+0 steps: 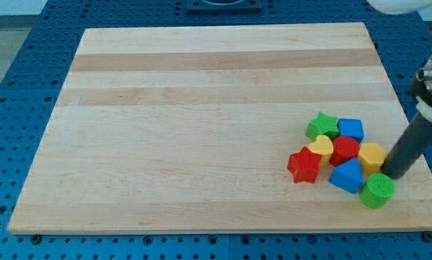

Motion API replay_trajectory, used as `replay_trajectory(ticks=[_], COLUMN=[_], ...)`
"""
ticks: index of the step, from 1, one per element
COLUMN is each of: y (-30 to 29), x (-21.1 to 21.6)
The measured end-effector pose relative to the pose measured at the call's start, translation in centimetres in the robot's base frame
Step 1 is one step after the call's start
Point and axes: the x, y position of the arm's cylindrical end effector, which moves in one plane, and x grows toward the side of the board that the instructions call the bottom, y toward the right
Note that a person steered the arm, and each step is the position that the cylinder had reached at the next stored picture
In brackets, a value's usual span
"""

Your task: Nudge the green star close to the group of blocks

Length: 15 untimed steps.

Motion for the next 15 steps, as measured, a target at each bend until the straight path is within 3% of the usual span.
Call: replay_trajectory(ticks=[4,6,7,9,15], y=[2.5,2.5,1.5,-3.1,-4.6], x=[0.9,6.5,7.2,7.3,5.5])
